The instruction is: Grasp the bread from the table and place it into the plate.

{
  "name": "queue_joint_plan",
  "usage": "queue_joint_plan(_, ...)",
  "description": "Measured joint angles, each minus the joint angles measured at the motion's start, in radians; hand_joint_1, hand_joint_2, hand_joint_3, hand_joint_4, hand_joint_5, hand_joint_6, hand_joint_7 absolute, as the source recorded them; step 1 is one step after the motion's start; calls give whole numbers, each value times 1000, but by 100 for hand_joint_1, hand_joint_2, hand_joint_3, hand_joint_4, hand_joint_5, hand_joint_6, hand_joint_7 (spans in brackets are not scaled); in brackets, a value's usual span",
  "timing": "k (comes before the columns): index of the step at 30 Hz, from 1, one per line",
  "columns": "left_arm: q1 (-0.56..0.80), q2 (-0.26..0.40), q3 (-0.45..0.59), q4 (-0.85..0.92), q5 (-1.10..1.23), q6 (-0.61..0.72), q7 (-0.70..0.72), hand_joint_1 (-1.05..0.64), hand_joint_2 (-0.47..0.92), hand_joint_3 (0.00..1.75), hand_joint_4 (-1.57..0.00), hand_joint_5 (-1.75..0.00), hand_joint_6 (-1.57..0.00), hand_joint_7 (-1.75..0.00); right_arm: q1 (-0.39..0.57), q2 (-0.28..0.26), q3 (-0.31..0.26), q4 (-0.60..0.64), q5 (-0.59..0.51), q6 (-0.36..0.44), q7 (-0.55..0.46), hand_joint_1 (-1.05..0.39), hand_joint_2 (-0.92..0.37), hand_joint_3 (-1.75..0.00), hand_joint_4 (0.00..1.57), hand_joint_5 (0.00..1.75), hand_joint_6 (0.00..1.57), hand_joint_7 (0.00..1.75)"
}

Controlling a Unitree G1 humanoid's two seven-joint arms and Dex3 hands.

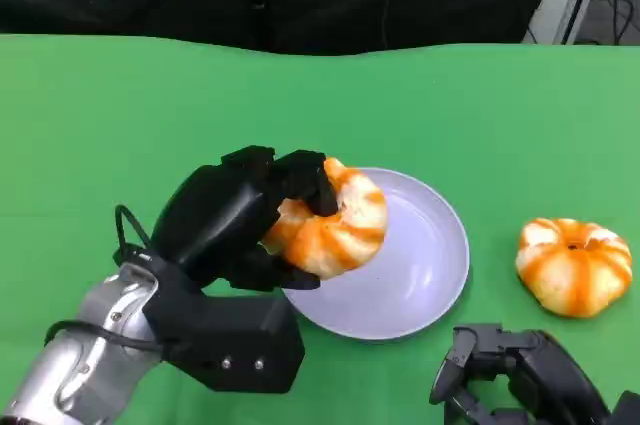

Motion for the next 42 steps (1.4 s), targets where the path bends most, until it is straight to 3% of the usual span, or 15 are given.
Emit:
queue_joint_plan(7,-15,-8,-8,39,1,-4,2,-12,84,0,-65,-175,-45,-175,1,2,1,-2,-2,-1,-7,-12,-62,-96,85,144,87,117)
queue_joint_plan(13,-85,-87,-62,167,17,-3,29,-12,83,0,-65,-175,-45,-175,7,4,10,-16,-23,2,-23,-13,-61,-97,85,144,88,115)
queue_joint_plan(24,-134,-100,-81,237,20,-15,49,-15,82,0,-65,-175,-45,-175,13,4,17,-21,-23,5,-31,-13,-62,-95,84,142,88,113)
queue_joint_plan(32,-199,-173,-154,335,58,38,53,-15,80,0,-64,-175,-44,-175,15,3,20,-32,-22,13,-32,-14,-61,-97,84,142,89,113)
queue_joint_plan(42,-241,-196,-195,399,82,56,54,-16,82,1,-59,-175,-40,-175,23,-1,21,-47,-24,25,-34,-12,-62,-98,83,143,86,117)
